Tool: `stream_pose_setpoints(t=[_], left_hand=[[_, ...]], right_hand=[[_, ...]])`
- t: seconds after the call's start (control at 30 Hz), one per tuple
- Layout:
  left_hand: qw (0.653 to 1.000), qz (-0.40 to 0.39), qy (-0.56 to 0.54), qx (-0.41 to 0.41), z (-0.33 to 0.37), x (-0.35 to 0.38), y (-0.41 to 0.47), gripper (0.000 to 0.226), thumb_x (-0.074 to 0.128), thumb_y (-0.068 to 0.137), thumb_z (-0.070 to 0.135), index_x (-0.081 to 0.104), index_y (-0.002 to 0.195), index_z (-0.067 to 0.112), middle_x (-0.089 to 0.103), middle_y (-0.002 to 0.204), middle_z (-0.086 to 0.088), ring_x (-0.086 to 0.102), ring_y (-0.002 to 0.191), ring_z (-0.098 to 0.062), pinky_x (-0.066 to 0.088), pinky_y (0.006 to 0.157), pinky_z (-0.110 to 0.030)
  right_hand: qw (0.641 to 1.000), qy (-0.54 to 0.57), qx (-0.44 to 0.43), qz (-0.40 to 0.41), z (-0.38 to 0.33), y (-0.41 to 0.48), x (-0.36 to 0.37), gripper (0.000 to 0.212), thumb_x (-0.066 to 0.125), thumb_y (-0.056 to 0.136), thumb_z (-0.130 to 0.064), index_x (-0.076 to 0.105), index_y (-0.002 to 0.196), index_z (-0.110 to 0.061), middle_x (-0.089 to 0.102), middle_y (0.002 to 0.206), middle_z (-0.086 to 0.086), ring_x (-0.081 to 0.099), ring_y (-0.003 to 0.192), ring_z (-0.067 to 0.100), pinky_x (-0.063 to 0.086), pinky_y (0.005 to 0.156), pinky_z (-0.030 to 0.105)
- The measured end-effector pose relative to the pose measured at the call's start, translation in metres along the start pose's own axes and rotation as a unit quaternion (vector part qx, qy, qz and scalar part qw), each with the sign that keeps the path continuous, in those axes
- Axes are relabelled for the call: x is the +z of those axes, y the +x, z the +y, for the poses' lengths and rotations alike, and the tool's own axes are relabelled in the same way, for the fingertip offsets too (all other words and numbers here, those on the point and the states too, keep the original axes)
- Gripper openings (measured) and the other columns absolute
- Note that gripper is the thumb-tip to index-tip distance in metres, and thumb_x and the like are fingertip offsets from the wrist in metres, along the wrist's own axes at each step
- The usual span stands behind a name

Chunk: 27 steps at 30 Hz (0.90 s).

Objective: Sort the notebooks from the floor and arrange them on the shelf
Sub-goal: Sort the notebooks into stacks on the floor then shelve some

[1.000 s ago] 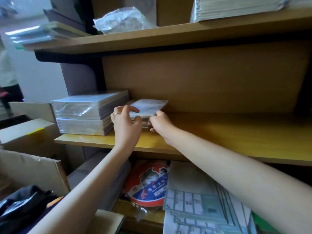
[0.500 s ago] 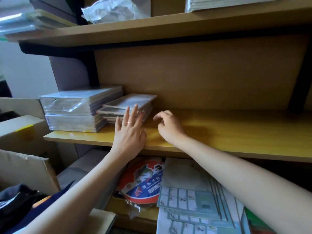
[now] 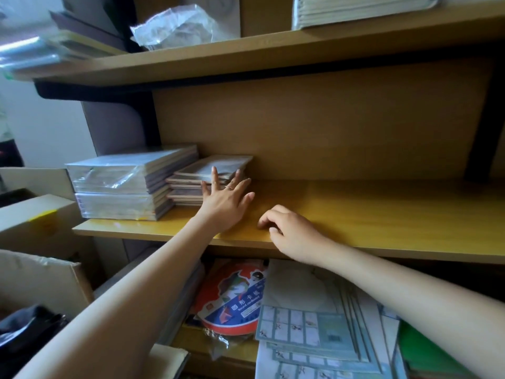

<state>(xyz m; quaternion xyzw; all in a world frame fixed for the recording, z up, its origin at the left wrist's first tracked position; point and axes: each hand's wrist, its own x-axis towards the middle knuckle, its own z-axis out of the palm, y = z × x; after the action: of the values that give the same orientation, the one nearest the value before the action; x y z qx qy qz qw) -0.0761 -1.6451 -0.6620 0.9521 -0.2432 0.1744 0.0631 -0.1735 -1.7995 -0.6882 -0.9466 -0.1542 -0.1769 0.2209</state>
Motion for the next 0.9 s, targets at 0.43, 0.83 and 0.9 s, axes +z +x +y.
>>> stream_pose_setpoints(t=[0.43,0.83,0.9], left_hand=[[0.925,0.186,-0.049,0.329,0.116,0.017,-0.084,0.019,0.047,0.087,0.022,0.063,0.093,0.012,0.065,0.103,-0.005,0.060,0.096,-0.026,0.043,0.087,-0.038],[0.877,-0.073,-0.145,0.453,0.204,0.128,-0.208,0.021,0.042,0.087,0.023,0.060,0.084,0.013,0.062,0.089,-0.003,0.060,0.075,-0.025,0.049,0.058,-0.035],[0.874,-0.128,-0.152,0.444,0.209,0.152,-0.225,0.023,0.041,0.087,0.027,0.060,0.083,0.016,0.062,0.087,-0.001,0.061,0.075,-0.024,0.048,0.055,-0.031]], right_hand=[[0.981,-0.098,-0.165,-0.009,0.038,-0.166,-0.047,0.020,0.045,0.082,-0.009,0.064,0.077,-0.014,0.060,0.077,-0.004,0.056,0.069,0.013,0.046,0.063,0.026],[0.972,-0.068,0.225,-0.017,0.127,-0.401,-0.014,0.024,0.044,0.076,-0.010,0.060,0.066,-0.025,0.047,0.066,-0.026,0.046,0.057,-0.009,0.027,0.050,0.022],[0.953,-0.051,0.298,-0.013,0.136,-0.425,-0.002,0.025,0.049,0.076,-0.004,0.062,0.066,-0.023,0.050,0.067,-0.027,0.047,0.056,-0.012,0.029,0.053,0.023]])
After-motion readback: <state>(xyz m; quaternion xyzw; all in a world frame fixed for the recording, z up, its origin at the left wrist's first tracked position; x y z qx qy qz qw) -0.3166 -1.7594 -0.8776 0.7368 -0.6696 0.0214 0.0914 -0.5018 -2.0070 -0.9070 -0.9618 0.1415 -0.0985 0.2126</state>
